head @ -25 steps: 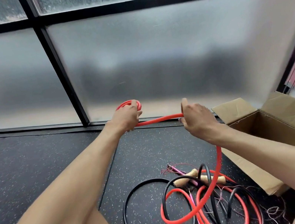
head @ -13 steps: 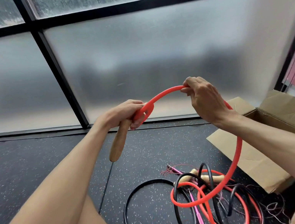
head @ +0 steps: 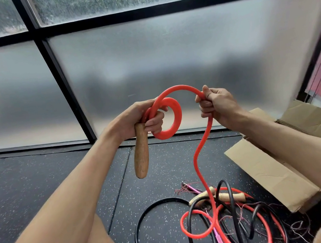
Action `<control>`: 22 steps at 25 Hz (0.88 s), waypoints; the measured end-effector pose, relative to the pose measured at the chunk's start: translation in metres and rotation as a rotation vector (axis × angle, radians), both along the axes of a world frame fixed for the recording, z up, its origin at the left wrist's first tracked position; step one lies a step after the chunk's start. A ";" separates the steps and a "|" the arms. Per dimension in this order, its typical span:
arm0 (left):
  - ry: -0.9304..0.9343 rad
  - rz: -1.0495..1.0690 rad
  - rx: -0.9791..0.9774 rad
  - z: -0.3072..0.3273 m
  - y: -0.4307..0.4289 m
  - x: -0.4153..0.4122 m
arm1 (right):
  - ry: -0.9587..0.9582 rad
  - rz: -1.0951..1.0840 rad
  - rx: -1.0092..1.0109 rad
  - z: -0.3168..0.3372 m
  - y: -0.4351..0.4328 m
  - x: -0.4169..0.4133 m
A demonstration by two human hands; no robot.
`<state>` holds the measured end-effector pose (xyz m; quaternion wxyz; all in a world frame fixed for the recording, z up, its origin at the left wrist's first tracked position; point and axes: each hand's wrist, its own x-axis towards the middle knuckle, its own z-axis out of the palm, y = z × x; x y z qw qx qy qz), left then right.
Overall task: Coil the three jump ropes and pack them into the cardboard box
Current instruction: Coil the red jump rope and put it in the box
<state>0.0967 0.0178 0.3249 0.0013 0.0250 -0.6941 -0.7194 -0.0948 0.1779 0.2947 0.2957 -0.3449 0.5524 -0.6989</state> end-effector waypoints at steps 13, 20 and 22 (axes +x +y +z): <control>0.131 0.017 0.166 0.010 0.021 -0.019 | -0.185 0.169 0.177 -0.024 -0.003 0.026; 0.347 0.425 0.282 0.012 0.017 -0.032 | -0.261 0.424 0.380 -0.036 0.004 0.039; 0.399 0.590 0.239 0.010 0.015 -0.037 | -0.258 0.495 0.432 -0.037 0.004 0.043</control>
